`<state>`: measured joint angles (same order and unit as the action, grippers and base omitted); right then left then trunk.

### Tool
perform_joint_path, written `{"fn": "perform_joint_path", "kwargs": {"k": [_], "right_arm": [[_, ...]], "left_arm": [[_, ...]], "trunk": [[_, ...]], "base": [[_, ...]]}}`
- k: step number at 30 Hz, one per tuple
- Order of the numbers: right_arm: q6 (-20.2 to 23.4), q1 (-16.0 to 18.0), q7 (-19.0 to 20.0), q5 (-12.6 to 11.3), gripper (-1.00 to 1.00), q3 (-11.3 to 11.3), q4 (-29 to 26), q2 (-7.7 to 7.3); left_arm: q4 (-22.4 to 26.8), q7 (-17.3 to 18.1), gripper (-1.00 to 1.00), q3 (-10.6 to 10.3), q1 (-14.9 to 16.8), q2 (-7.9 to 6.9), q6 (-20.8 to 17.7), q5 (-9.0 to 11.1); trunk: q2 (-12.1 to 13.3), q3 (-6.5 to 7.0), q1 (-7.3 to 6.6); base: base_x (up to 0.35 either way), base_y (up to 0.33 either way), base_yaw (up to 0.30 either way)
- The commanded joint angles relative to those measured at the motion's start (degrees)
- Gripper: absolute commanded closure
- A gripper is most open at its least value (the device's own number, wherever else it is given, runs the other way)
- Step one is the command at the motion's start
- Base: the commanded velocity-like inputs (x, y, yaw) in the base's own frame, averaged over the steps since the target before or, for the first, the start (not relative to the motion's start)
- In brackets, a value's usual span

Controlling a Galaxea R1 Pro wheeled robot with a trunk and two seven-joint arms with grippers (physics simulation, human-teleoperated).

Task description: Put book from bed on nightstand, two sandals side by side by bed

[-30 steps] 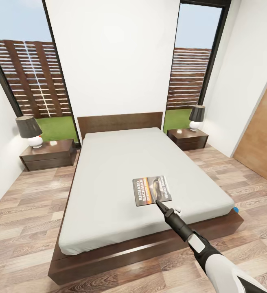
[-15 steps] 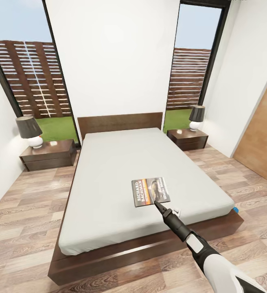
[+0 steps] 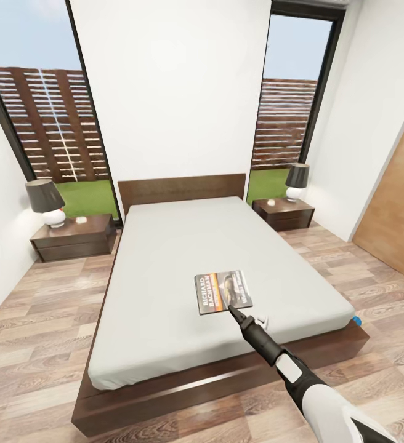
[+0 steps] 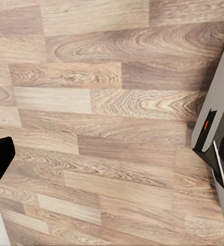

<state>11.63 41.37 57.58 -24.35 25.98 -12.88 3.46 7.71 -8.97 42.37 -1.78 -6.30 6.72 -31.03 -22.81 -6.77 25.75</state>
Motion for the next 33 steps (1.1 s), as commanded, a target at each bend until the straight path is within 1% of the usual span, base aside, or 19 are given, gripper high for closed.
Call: {"fn": "perform_joint_path", "kwargs": {"k": [1,3,8,10,11,17,27,29,33], "right_arm": [[0.6,0.0,-0.4,-0.6,1.00,0.2,0.0,0.25],[0.6,0.0,-1.6,-0.5,1.00,0.2,0.0,0.75],[-0.1,-0.7,-2.5,-0.1,1.00,0.2,0.6,1.18],[-1.6,-1.9,-2.6,1.9,1.00,0.1,1.6,1.48],[-2.0,-2.2,-2.6,2.5,1.00,0.1,1.9,1.53],[-3.5,-3.6,-2.1,4.4,1.00,0.0,3.7,1.62],[-3.9,-5.2,-1.6,4.9,1.00,0.0,4.5,1.82],[-4.6,-5.9,-1.6,5.0,1.00,-0.1,6.3,2.01],[-5.6,-6.0,-1.6,4.9,1.00,-0.1,7.0,2.05]], "left_arm": [[0.0,-0.1,-1.00,0.4,0.0,0.01,0.2,-0.6],[0.0,-0.1,-1.00,0.4,0.0,0.02,0.2,-0.7],[0.0,0.0,-1.00,0.4,0.0,0.11,0.2,-0.7],[0.0,0.0,-1.00,0.4,0.0,0.32,0.2,-0.7],[0.0,0.0,-1.00,0.4,0.0,0.39,0.2,-0.7],[0.0,0.0,-1.00,0.4,0.0,0.75,0.2,-0.7],[-0.1,0.0,-1.00,0.4,0.0,0.98,0.2,-0.7],[0.0,0.0,-1.00,0.4,0.0,1.36,0.2,-0.7],[0.0,0.0,-1.00,0.4,0.0,1.42,0.2,-0.7]], "trunk": [[-0.1,-0.07,0.03],[-0.1,-0.04,0.03],[-0.1,0.00,0.03],[-0.1,0.00,0.03],[-0.1,0.00,0.03],[-0.1,0.01,0.03],[-0.1,0.01,0.03],[-0.1,0.01,0.03],[-0.1,0.01,0.03]], "base": [[0.000,0.000,0.000],[0.000,0.000,0.000],[0.000,0.000,0.000],[0.000,0.000,0.000],[0.000,0.000,0.000],[0.000,0.000,0.000],[0.000,0.000,0.000],[0.000,0.000,0.000],[0.000,0.000,0.000]]}}
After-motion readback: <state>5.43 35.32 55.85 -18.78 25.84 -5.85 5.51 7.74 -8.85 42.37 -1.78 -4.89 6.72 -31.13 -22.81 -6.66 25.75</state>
